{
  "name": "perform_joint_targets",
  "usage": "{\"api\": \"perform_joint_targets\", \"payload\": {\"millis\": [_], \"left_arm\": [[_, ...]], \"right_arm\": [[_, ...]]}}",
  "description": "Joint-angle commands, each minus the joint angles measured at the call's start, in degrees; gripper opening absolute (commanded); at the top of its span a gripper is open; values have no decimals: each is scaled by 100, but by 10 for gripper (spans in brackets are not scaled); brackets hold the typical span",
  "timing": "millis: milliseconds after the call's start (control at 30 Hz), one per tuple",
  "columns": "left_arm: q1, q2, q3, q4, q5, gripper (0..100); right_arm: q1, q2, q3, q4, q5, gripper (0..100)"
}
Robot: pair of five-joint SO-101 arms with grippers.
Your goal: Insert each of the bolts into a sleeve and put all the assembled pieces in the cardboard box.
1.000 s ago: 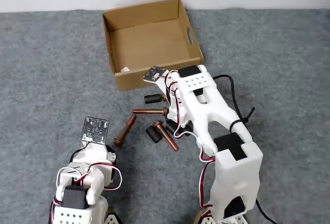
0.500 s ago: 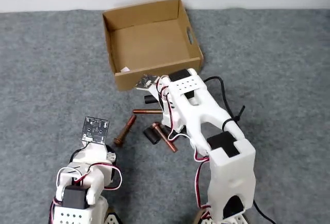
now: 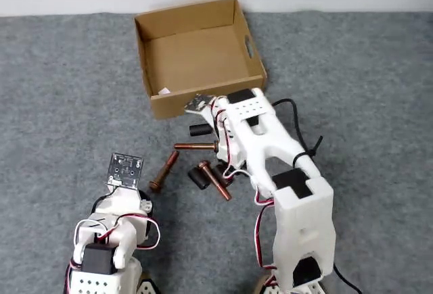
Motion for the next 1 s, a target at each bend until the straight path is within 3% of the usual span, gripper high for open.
{"api": "perform_joint_targets", "payload": {"millis": [0,333,533,833,967], "left_arm": [[-9,-44,-31,-105,53,6],[-9,-44,-31,-105,53,6],[-9,-44,-31,-105,53,6],[44,-44,-31,-114,53,6],[167,-44,-31,-114,44,7]], "right_arm": [[163,-505,-299,558,-62,8],[884,-2818,-457,2202,-70,8],[1604,-4681,88,2229,-70,8],[1789,-6510,1556,2220,-70,8],[1912,-7055,2075,2220,-958,8]]}}
